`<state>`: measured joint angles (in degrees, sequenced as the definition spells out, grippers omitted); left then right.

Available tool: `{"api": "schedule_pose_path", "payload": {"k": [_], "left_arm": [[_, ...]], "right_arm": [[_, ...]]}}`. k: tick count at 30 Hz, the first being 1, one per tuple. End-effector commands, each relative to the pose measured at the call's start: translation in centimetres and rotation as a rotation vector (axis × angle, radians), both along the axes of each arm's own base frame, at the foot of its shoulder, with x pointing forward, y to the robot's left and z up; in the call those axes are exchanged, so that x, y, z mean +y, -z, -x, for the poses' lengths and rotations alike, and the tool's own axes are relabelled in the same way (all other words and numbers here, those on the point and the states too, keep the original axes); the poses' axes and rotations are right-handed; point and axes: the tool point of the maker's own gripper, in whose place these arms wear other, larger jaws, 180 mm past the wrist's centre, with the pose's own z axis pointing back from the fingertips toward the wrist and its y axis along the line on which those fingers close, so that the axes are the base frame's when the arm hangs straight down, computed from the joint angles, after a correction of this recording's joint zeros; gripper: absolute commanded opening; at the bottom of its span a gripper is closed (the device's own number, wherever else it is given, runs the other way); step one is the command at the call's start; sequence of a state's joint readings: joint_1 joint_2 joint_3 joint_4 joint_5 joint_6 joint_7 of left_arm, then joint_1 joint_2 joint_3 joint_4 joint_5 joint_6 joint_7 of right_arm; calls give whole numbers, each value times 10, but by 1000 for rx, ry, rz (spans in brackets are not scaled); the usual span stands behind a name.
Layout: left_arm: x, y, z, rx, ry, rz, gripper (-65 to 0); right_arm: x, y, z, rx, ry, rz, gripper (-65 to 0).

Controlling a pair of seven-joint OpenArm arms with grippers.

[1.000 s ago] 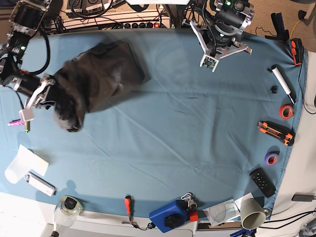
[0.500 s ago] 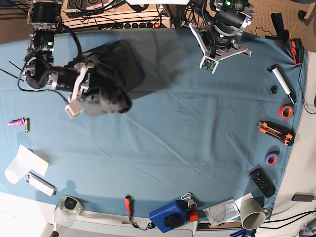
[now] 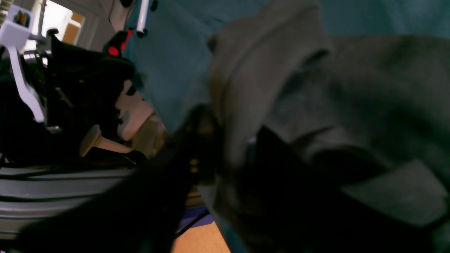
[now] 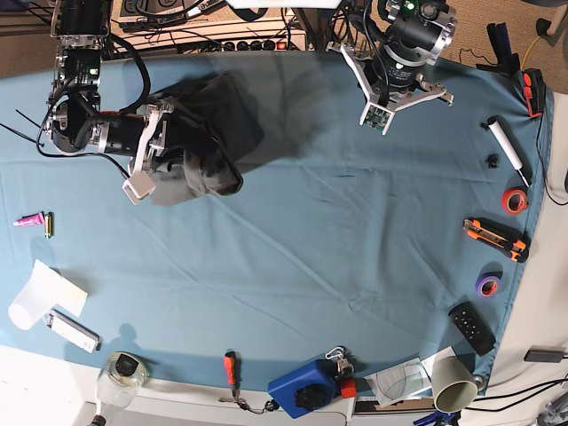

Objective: Fold the T-shirt properly
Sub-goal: 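Drag the shirt bundle with the right gripper toward the table center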

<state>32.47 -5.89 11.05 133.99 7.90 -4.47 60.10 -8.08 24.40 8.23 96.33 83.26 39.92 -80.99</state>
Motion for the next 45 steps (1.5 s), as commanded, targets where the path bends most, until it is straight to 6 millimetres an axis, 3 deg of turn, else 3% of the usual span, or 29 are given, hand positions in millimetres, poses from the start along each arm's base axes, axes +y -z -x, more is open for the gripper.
{"api": "schedule_pose_path", "payload": {"k": [1,5,13,18,22,25,28,30,36,37,40,45], "left_arm": [[-1,-8,-4,-33,-4,12,-650],[-1,-8,-4,-35,-4,13,-650],[-2,-10,-6,-50,-4,21,-650],[-1,-10,-7,-49,-20,23,-650],[0,-10,-7,-50,-37,26,-650],[0,-9,-6,-46,-39,29,-650],[0,-8,-3,-37,-39,28,-650],[0,-7,-1,-31,-38,28,-650],[-2,-7,0,-27,-36,37,-650],[-2,-7,0,-26,-36,37,-650],[-2,-7,-1,-28,-36,37,-650],[-2,-7,-1,-31,-29,37,-650]], "right_arm": [[0,-13,-7,-41,5,-25,-490],[3,-19,-7,-64,-8,-22,-490],[32,-72,3,-281,-127,12,-491],[40,-89,8,-359,-159,26,-491],[27,-106,-6,-430,-73,28,-491],[-10,-117,-32,-506,81,126,-491],[-63,-106,-49,-501,239,341,-491],[-83,-98,-55,-479,305,392,-491],[-115,-66,-72,-384,438,334,-492],[-125,-59,-76,-377,479,342,-509],[-144,-36,-79,-326,547,351,-650],[-152,-13,-75,-243,568,335,-650]]}}
